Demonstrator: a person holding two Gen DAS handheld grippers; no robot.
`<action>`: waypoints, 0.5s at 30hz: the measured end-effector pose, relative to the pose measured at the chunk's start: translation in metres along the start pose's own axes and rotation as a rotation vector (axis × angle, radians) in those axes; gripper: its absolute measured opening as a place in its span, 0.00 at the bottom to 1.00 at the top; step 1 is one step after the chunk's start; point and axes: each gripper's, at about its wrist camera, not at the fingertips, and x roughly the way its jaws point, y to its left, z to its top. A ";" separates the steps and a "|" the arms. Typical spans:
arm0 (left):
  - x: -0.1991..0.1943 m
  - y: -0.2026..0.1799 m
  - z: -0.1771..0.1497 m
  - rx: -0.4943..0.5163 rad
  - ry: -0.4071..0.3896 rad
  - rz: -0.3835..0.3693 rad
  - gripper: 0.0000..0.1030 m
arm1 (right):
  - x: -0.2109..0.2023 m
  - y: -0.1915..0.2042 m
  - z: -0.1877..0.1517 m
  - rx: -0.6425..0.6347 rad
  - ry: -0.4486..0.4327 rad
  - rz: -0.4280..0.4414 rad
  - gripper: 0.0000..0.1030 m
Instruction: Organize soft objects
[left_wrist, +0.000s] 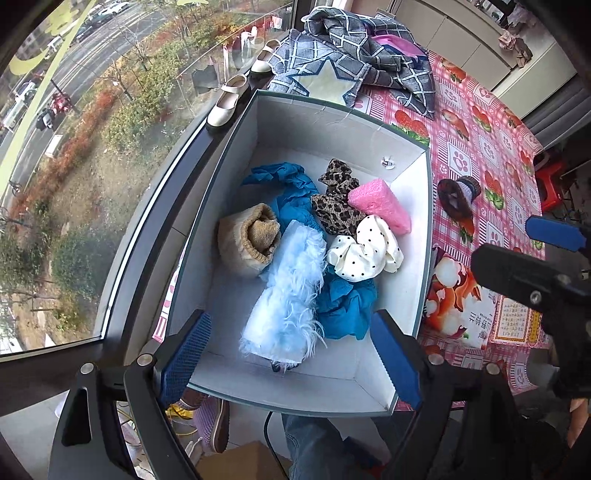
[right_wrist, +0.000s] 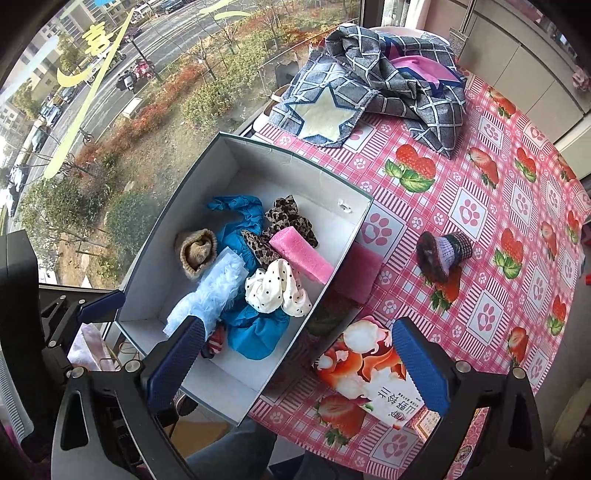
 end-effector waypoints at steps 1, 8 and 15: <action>-0.001 0.000 -0.001 0.000 -0.002 0.002 0.87 | 0.002 0.000 -0.003 0.005 0.007 0.005 0.99; -0.003 -0.004 -0.005 0.012 -0.002 0.000 0.87 | 0.001 0.001 -0.015 0.014 0.017 0.015 0.99; -0.004 -0.005 -0.008 0.012 -0.005 0.005 0.87 | 0.002 0.001 -0.021 0.027 0.027 0.031 0.99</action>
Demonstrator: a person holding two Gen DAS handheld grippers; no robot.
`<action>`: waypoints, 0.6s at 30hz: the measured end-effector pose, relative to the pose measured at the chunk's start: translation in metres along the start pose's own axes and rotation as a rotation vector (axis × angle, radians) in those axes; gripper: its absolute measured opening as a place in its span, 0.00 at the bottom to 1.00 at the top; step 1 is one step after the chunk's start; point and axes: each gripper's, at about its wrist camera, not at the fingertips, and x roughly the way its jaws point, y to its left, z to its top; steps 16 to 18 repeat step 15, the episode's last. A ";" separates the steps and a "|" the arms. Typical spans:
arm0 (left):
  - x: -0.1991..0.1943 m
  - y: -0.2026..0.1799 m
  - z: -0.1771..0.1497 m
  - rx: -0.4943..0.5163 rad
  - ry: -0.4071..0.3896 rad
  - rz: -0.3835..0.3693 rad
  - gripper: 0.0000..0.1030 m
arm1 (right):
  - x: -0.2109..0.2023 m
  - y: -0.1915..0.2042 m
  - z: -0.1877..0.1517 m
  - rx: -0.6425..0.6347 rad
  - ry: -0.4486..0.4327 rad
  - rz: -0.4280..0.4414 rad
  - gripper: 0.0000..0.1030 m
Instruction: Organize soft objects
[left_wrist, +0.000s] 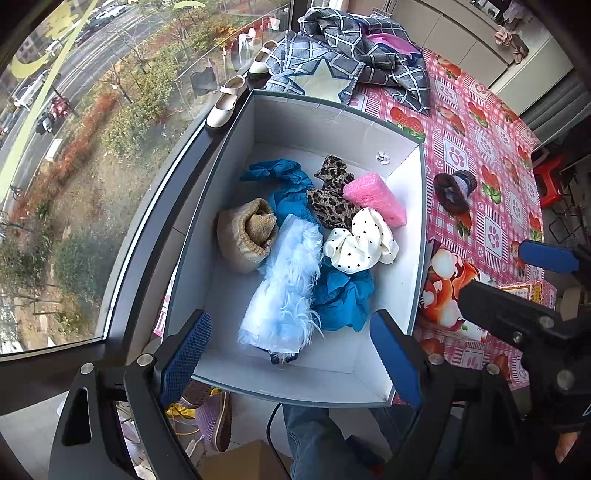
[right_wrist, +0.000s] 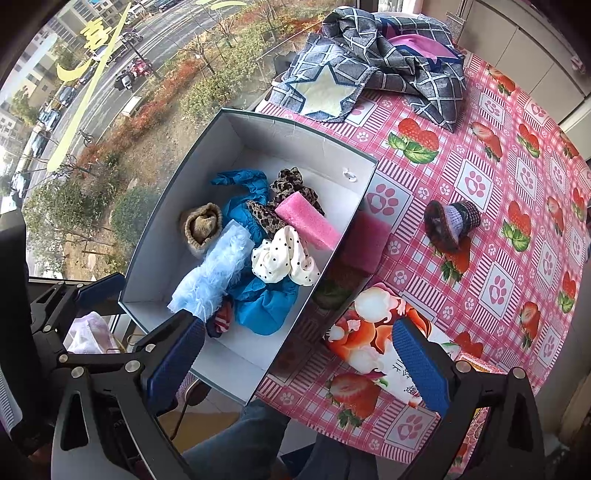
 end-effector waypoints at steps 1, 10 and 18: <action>0.000 0.000 0.000 -0.001 0.000 -0.001 0.87 | 0.000 0.000 0.000 0.002 0.000 0.000 0.99; -0.002 0.007 -0.003 -0.034 0.001 -0.004 0.87 | -0.003 0.001 -0.002 0.005 -0.006 0.001 0.99; -0.008 0.013 -0.004 -0.062 -0.030 -0.056 0.87 | -0.004 0.000 -0.004 0.016 -0.007 0.013 0.99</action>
